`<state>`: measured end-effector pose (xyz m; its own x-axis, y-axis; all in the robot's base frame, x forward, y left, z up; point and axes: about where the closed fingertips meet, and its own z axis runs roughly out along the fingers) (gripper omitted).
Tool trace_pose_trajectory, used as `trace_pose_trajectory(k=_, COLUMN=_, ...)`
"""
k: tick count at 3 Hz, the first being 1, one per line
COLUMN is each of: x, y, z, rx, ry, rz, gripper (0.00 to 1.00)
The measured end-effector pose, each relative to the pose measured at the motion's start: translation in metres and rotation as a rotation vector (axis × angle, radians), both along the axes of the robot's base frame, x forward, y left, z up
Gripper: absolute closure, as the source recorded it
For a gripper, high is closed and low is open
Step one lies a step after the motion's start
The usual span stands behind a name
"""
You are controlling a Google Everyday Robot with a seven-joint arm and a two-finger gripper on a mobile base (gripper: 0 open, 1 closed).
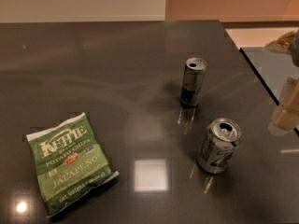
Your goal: Move 7up can near redbull can
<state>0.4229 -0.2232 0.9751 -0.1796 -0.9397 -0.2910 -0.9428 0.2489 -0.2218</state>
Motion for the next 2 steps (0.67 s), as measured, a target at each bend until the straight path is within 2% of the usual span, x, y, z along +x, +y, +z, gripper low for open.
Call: trace_pose_trajectory(k=2, x=-0.045, y=0.021, z=-0.023, rx=0.162, ry=0.047, rz=0.134, gripper=0.0)
